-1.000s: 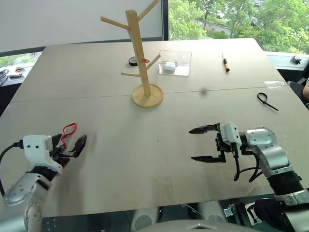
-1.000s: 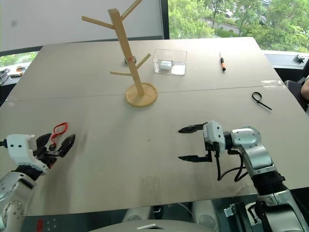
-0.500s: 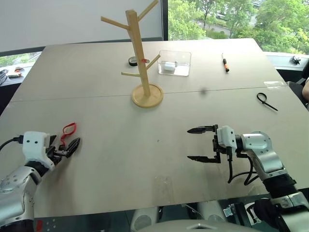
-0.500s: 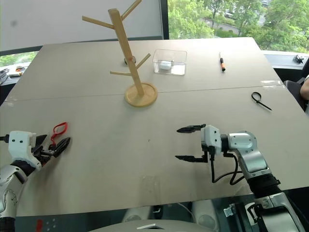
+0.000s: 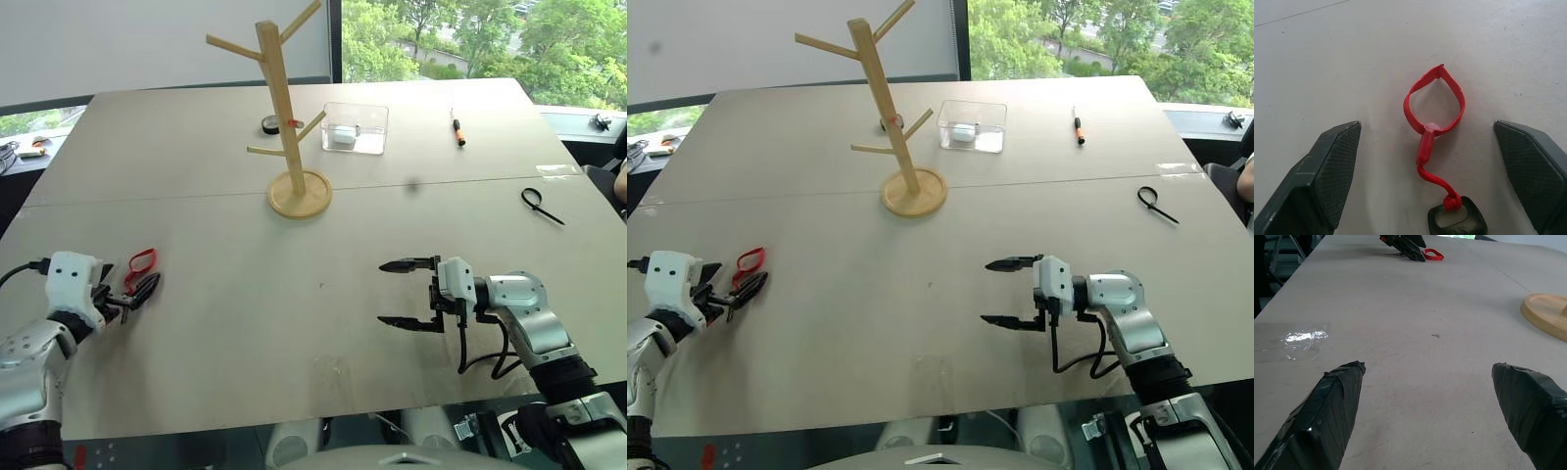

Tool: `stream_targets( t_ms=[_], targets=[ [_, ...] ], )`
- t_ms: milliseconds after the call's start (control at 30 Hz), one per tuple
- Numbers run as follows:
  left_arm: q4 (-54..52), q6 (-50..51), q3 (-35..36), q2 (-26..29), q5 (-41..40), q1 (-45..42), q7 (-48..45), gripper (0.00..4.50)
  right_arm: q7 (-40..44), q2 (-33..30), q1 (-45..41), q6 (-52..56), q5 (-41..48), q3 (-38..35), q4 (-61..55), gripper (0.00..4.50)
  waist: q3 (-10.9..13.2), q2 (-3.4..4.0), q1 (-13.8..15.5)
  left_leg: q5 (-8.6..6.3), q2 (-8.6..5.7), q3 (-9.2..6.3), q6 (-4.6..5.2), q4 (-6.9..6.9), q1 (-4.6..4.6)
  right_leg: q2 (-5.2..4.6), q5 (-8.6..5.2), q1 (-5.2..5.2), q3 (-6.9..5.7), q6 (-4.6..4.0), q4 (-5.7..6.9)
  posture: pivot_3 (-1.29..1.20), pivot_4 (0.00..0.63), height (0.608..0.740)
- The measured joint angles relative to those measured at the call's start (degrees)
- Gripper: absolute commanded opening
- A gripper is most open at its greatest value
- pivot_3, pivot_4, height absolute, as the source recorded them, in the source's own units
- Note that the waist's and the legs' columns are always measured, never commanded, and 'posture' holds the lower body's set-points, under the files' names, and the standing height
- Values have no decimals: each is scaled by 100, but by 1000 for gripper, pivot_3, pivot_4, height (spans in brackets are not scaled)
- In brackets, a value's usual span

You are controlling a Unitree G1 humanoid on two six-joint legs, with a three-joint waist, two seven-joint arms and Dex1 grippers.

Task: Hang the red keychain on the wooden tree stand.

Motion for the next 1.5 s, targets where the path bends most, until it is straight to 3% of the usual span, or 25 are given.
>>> stream_targets(
  t_ms=[400, 500, 700, 733, 800, 1267, 1500],
  targets=[
    [13, 854, 305, 33, -487, 107, -279, 4500, -157, -3, -136, 32, 19, -19, 99, 4436, -14, 21, -70, 0, 0, 13, 0, -6, 0, -10, 0, -2, -1, 0, 0, 0, 150, 740],
    [-19, 898, 342, 15, -507, 135, -273, 3734, -161, -4, -143, 38, 24, -20, 149, 4500, -15, 23, -73, 0, 0, 15, 0, -9, 0, -11, 0, -4, 0, 0, 0, 0, 150, 740],
    [-40, 975, 457, -50, -546, 215, -261, 1030, -170, -8, -240, 51, 26, -21, 178, 4500, -18, 28, -63, -1, 0, 15, -1, -9, 0, -13, 0, -5, 0, 0, 0, 0, 150, 740],
    [-50, 975, 466, -56, -547, 225, -261, 359, -177, -8, -260, 52, 27, -22, 178, 4500, -19, 29, -62, -1, 0, 15, -1, -9, 0, -14, 0, -5, 0, 0, 0, 0, 150, 740],
    [-58, 978, 476, -66, -548, 237, -261, 29, -198, -8, -270, 53, 28, -22, 182, 4500, -20, 30, -50, -1, -1, 15, -1, -9, 0, -14, 0, -6, -1, 0, 0, 0, 150, 740],
    [-432, 1272, 493, -187, -605, 144, -203, 29, -213, -8, -299, 119, 51, -22, 194, 4500, -22, 31, -31, -1, -1, 14, -1, -8, -3, -17, 0, -6, -5, 0, 0, 0, 150, 740],
    [-1445, 1190, 291, -595, -596, 102, 40, 29, -271, 3, -320, 120, 53, -30, 198, 4500, -15, 13, -34, -1, -1, 14, -2, -8, -8, -17, 1, -6, -5, -1, -1, 0, 150, 740]
  ],
)
